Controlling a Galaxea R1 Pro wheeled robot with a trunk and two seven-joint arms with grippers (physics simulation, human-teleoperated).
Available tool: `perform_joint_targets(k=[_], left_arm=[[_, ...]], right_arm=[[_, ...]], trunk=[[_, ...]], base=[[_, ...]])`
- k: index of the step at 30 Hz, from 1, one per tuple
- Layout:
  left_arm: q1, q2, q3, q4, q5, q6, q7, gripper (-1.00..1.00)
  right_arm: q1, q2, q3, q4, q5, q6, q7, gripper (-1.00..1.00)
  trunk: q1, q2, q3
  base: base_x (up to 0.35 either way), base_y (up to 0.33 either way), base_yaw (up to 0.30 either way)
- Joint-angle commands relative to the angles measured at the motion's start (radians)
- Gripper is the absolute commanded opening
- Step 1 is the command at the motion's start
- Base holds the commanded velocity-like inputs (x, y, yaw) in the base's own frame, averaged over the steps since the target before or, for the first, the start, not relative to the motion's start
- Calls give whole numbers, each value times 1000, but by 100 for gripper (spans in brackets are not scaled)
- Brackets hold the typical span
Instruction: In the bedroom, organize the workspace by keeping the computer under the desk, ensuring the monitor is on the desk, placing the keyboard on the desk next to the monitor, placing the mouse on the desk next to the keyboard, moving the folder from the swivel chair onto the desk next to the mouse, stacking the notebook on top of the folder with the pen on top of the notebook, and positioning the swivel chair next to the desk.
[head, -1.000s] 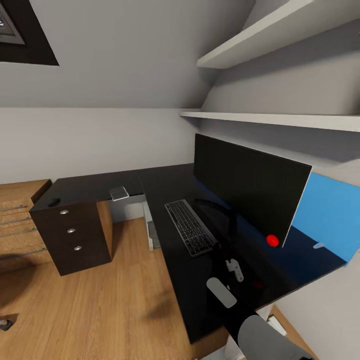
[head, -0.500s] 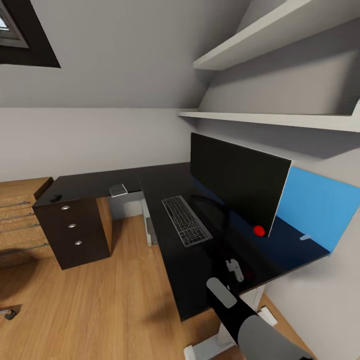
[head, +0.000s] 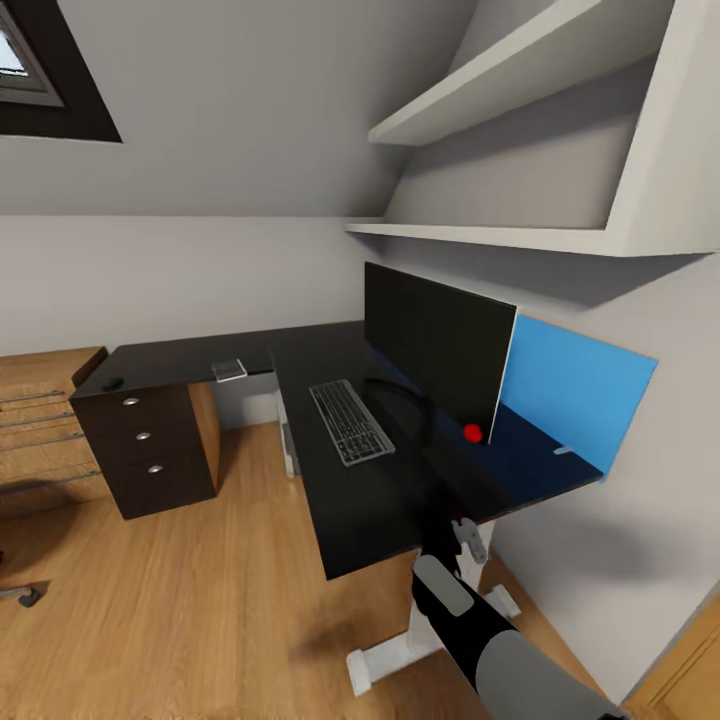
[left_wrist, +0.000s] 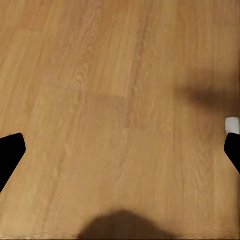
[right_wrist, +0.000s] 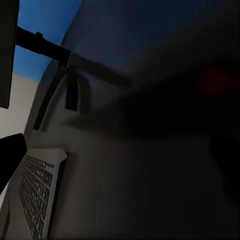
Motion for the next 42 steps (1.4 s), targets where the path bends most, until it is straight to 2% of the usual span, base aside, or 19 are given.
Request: perform_joint_targets(k=[1, 17, 27, 30, 33, 36, 39, 40, 41, 42], left_arm=[[0, 0, -3, -1, 11, -5, 5, 100], [0, 0, -1, -1, 11, -5, 5, 100], [0, 0, -1, -1, 12, -3, 5, 100], [0, 1, -1, -1, 11, -3, 6, 100], [0, 2, 0, -2, 11, -3, 6, 100], [0, 1, -1, -3, 10, -5, 5, 100], [0, 1, -2, -4, 9, -5, 5, 100], [0, 1, -2, -4, 9, -5, 5, 100], [0, 1, -2, -4, 9, -5, 5, 100], [0, 1, -2, -4, 9, -5, 5, 100]], right_arm=[[-1, -1, 6, 0, -12, -6, -13, 100], [-1, -2, 5, 2, -16, -2, -18, 100], [-1, -2, 7, 11, -14, 116, -56, 100], [-1, -1, 9, 43, -14, 137, -57, 100], [-1, 1, 13, 115, -12, 144, -56, 100], [-1, 2, 21, 199, 12, 146, -53, 100], [-1, 1, 54, 274, 87, 146, -51, 100], [-1, 0, 79, 311, 140, 146, -51, 100], [-1, 1, 91, 332, 169, 147, -51, 100], [0, 1, 112, 379, 228, 146, -51, 100]], trunk=[[0, -1, -1], [0, -1, -1], [0, -1, -1], [0, -1, -1], [0, -1, -1], [-12, 20, 8], [-23, 41, 18], [-27, 48, 21], [-31, 55, 24], [-35, 62, 27]], base=[[-282, -187, 0], [-283, -201, 0], [-268, -199, 0], [-88, -69, 0], [-36, -28, 0], [-15, -12, 0], [-6, -5, 0], [-3, -2, 0], [-2, -2, 0], [-2, -1, 0]])
